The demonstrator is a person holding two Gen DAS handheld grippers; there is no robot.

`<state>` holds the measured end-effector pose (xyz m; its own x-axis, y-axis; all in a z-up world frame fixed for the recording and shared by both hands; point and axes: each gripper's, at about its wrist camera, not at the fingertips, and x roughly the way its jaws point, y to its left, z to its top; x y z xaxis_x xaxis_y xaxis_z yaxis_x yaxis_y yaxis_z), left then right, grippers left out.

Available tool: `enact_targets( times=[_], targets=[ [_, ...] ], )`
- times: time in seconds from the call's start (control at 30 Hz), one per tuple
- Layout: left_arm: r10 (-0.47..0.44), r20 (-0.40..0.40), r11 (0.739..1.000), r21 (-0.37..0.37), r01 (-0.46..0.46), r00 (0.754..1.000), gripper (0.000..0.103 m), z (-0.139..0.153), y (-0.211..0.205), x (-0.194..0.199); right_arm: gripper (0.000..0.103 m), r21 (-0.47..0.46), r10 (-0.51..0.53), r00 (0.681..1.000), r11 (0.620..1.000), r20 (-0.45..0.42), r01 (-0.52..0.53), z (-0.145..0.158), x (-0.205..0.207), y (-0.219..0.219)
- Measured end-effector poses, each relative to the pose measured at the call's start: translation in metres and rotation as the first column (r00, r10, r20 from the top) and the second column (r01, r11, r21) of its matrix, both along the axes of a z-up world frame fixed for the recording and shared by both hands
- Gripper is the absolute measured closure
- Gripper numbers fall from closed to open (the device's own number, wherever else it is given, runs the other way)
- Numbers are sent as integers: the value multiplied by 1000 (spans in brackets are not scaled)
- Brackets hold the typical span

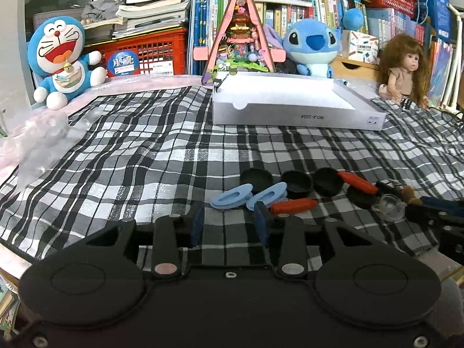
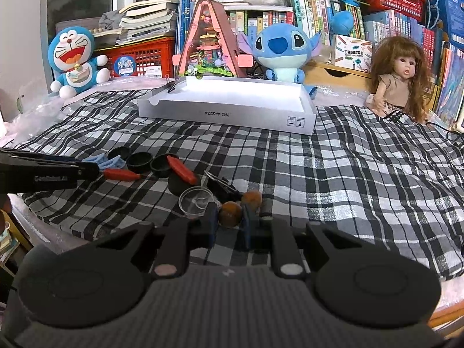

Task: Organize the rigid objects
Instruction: 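Grasp the orange-red stick with the left tool while the right tool grasps a brown ball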

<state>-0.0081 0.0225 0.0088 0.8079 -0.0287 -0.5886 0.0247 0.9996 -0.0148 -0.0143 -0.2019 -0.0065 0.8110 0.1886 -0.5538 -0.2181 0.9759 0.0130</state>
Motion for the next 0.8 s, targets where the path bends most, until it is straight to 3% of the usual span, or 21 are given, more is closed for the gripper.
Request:
enact_targets(
  times=[0.23,0.37,0.43,0.67,0.8],
  targets=[
    [-82,24,996,-20,82,996,68,3,-28,-13,81,14,-10,1000,1000,8,10,1,-2,0],
    [-53,21,997,-56,54,998,54,-4,-44,-5,81,19,-17,1000,1000,16,16,2,-3,-1],
    [-42,24,997,-60,43,999,52,-7,-50,-1,80,19,-21,1000,1000,21,21,2,-4,-1],
    [-1,39,1000,9,1,999,52,-16,-63,11,80,34,-41,999,999,31,39,4,-4,-8],
    [-14,42,1000,16,13,999,59,-18,-63,13,80,43,-48,998,998,28,47,2,-4,-10]
  ],
)
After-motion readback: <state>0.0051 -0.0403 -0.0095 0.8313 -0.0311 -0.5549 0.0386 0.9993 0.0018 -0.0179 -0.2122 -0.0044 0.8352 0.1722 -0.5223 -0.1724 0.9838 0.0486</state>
